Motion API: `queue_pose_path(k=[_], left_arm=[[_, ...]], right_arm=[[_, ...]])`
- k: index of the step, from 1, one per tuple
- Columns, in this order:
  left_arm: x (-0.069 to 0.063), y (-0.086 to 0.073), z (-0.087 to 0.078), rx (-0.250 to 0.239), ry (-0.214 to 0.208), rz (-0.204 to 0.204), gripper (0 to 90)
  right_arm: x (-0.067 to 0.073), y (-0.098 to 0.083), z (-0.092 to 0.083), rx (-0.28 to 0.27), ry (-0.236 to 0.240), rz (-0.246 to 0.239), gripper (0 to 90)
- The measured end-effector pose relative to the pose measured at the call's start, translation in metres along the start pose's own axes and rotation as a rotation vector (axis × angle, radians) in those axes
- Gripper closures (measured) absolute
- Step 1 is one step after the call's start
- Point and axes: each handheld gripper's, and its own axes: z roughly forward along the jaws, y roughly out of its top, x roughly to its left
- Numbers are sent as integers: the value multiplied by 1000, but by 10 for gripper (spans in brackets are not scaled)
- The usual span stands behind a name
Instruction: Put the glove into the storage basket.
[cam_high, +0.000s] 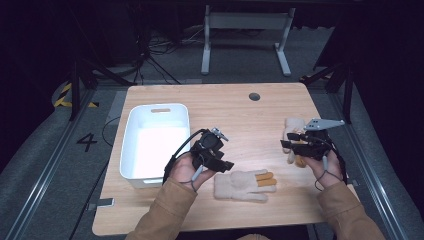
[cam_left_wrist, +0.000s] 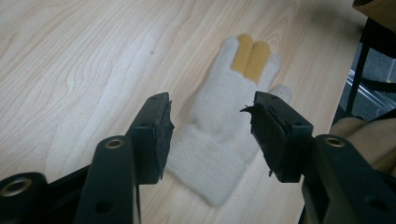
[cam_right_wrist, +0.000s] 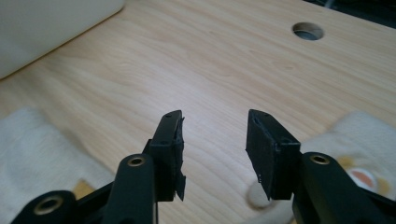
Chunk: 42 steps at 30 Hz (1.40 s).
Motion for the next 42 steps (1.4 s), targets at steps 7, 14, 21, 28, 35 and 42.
queue_pose_path(k=[7, 14, 21, 28, 35, 42], left_arm=[[-1, -7, -5, -20, 1, -3, 484], [-1, -15, -12, -30, 18, -17, 495], [0, -20, -15, -33, 27, -31, 495], [1, -24, -17, -33, 36, -40, 493], [2, -29, -19, -31, 46, -54, 492], [3, -33, -20, -25, 53, -62, 489]], right_arm=[[-16, 3, -8, -95, -30, 83, 506], [-31, -1, -14, -188, -143, 115, 498], [-51, -7, -15, -185, -224, 196, 445], [-64, -12, -7, -133, -260, 221, 457], [-69, -10, 2, -101, -281, 222, 483], [-74, -13, 17, -31, -311, 220, 468]])
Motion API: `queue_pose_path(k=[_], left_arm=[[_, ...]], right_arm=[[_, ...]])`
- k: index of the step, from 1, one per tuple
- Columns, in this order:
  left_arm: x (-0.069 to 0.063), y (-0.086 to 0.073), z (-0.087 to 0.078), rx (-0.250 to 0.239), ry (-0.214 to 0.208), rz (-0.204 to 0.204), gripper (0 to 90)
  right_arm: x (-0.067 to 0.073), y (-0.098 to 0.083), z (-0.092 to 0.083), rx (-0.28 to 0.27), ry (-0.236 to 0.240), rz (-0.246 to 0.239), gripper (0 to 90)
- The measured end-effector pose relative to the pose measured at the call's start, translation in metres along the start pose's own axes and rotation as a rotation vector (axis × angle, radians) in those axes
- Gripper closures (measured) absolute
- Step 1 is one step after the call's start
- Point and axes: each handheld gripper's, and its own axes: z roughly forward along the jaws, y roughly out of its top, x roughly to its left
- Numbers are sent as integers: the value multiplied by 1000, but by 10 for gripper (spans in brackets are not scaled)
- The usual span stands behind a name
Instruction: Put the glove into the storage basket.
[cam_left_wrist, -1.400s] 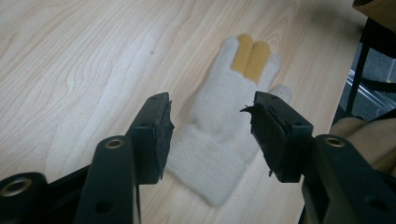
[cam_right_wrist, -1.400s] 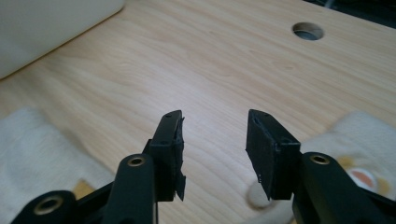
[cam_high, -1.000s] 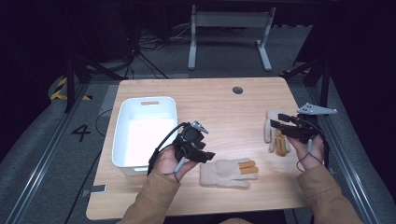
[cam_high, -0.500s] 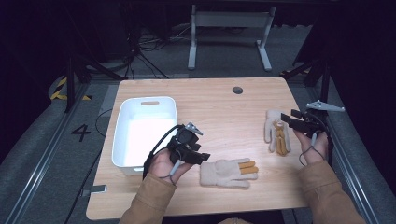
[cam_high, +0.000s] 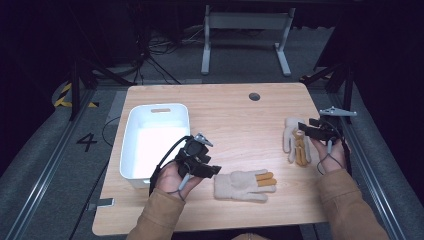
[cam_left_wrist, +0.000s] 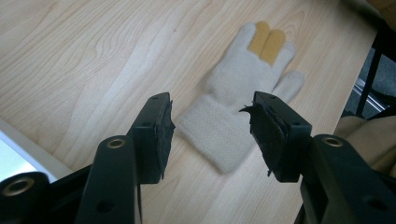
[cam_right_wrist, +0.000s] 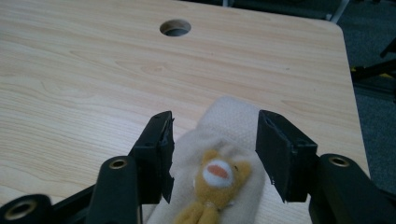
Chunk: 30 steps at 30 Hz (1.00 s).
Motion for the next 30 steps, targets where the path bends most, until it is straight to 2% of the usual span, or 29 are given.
queue_pose_path(k=[7, 13, 15, 24, 30], left_arm=[[1, -3, -1, 8, 2, -5, 488], [1, -5, -1, 9, 4, -11, 484], [1, -5, -1, 14, 5, -9, 484], [1, -5, 0, 16, 6, -10, 480], [1, -5, 2, 17, 3, -11, 479]], right_arm=[[-3, -4, 16, 56, -23, 16, 441], [-5, -8, 26, 93, -43, 7, 421], [-6, -12, 33, 128, -50, 19, 420], [-9, -18, 42, 184, -43, 39, 406], [-6, -21, 49, 228, -45, 26, 396]])
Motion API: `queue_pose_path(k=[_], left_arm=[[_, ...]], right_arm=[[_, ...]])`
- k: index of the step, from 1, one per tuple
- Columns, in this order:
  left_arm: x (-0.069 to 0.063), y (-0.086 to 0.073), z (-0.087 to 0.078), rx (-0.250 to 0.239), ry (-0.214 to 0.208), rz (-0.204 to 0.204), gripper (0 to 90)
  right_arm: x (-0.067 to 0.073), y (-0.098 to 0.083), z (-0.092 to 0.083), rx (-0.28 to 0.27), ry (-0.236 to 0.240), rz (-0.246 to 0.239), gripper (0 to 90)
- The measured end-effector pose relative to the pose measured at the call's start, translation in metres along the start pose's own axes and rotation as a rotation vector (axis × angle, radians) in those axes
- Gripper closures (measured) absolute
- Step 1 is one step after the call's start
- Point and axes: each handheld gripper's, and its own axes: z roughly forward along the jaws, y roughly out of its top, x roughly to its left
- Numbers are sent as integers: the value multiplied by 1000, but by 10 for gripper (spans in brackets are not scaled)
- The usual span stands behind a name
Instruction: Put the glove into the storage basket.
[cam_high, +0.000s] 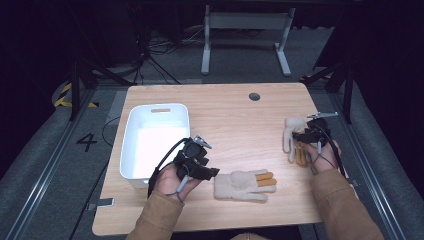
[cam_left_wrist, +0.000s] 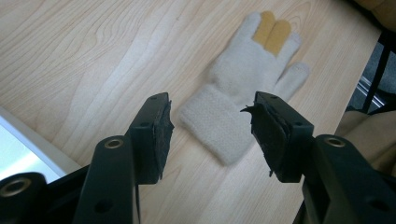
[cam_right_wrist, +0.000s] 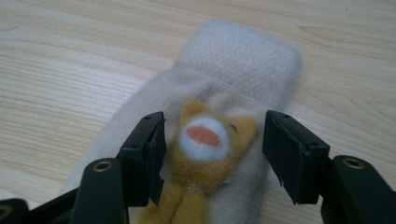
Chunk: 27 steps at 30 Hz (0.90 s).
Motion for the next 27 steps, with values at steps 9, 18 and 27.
queue_pose_path(k=[9, 18, 27], left_arm=[[1, 0, 2, 5, -2, -1, 478], [0, 0, 3, 9, -6, 2, 477], [0, 1, 3, 5, -11, 2, 477]], right_arm=[[-1, -1, 4, 42, 17, 22, 440], [0, -1, 2, 48, 23, 4, 585], [-4, 1, -6, 22, 26, 16, 608]])
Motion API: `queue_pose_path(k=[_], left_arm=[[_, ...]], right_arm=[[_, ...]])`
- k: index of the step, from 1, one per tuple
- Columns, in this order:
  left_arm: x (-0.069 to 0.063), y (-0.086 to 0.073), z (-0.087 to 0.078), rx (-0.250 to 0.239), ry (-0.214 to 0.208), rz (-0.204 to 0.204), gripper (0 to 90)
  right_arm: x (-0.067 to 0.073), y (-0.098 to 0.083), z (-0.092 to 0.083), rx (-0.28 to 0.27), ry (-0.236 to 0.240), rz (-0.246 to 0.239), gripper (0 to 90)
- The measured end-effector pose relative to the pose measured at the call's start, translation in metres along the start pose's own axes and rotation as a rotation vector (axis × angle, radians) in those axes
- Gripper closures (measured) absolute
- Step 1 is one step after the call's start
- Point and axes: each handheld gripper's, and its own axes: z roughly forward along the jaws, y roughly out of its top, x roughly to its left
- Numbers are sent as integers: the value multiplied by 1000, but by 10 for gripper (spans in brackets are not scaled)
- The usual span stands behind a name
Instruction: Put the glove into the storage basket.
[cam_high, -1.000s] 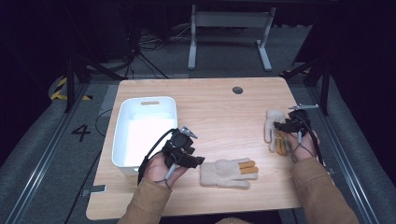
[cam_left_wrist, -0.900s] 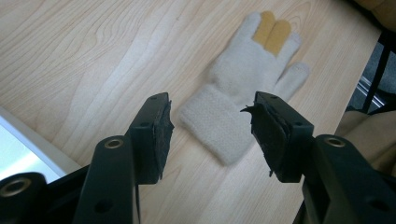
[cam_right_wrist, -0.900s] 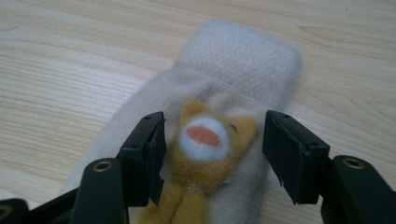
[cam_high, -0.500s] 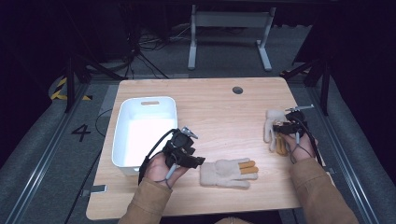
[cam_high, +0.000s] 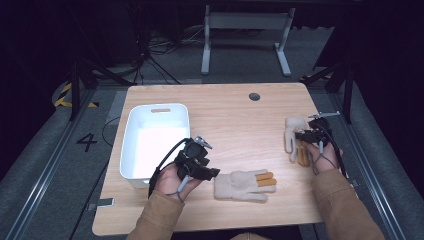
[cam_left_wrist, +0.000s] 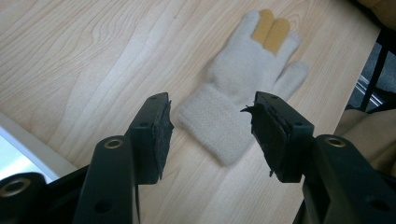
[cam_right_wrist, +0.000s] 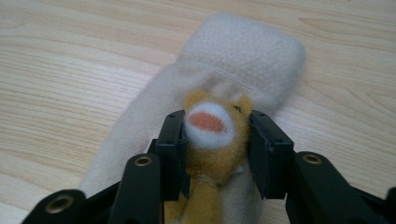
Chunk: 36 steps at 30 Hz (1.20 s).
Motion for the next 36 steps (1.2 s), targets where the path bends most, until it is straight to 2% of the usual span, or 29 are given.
queue_pose_path(k=[2, 17, 22, 36], left_arm=[[0, 1, 0, -1, -2, 3, 477], [-2, 7, 4, 2, -16, 19, 480], [-3, 9, 6, 5, -20, 28, 481], [-4, 14, 8, 3, -31, 41, 480]], right_arm=[[-1, 1, -4, -8, 5, 4, 612], [2, 7, -36, -68, 25, -51, 625], [9, 11, -54, -112, 38, -86, 626], [21, 15, -78, -147, 82, -152, 626]])
